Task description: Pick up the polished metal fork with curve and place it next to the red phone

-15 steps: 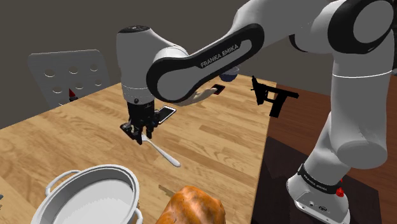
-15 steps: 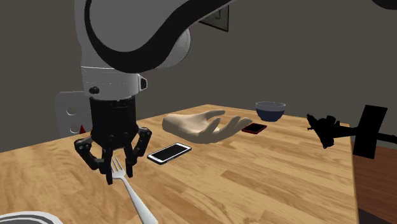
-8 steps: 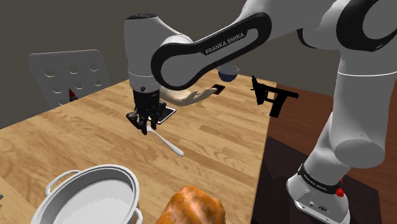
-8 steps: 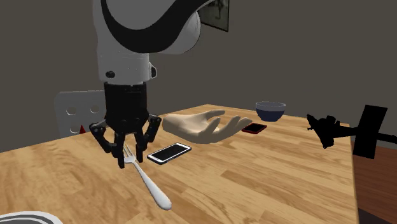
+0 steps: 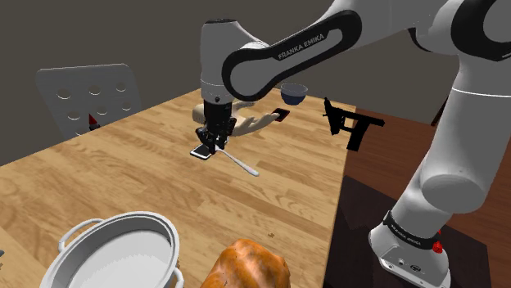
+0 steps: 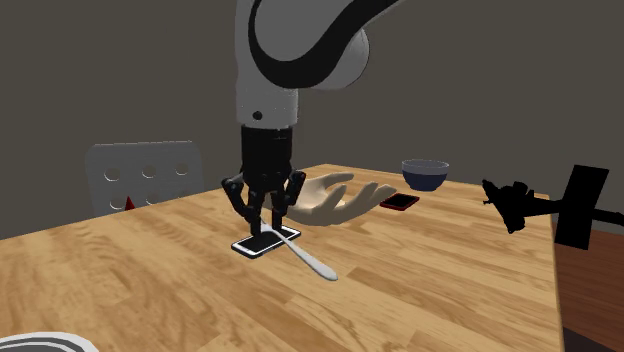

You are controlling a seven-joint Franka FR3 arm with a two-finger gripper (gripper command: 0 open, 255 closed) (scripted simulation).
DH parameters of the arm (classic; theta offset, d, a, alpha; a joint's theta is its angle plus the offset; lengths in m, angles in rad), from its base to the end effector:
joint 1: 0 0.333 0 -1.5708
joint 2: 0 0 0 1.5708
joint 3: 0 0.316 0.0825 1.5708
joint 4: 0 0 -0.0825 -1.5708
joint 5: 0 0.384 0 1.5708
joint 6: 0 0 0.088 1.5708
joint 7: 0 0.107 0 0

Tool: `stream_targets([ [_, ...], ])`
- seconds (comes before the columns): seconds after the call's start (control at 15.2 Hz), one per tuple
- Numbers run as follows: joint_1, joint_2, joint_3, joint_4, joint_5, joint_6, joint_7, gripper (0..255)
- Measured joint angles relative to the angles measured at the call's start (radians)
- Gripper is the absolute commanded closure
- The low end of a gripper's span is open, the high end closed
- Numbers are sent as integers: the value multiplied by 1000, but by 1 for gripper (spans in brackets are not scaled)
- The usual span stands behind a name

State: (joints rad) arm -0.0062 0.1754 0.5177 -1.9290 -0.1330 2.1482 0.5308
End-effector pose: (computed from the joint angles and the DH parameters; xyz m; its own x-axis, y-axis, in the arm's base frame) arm 0.5313 0.2791 0.4155 0.9965 0.0396 0.0738 0.0403 -0.9991 -0.0090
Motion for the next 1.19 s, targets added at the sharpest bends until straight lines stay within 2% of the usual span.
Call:
stream_targets([
  [0.53,-125,-79,-70,-82,69,23,-223,255],
  [1.19,-250,-95,-164,-96,106,33,-468,255],
])
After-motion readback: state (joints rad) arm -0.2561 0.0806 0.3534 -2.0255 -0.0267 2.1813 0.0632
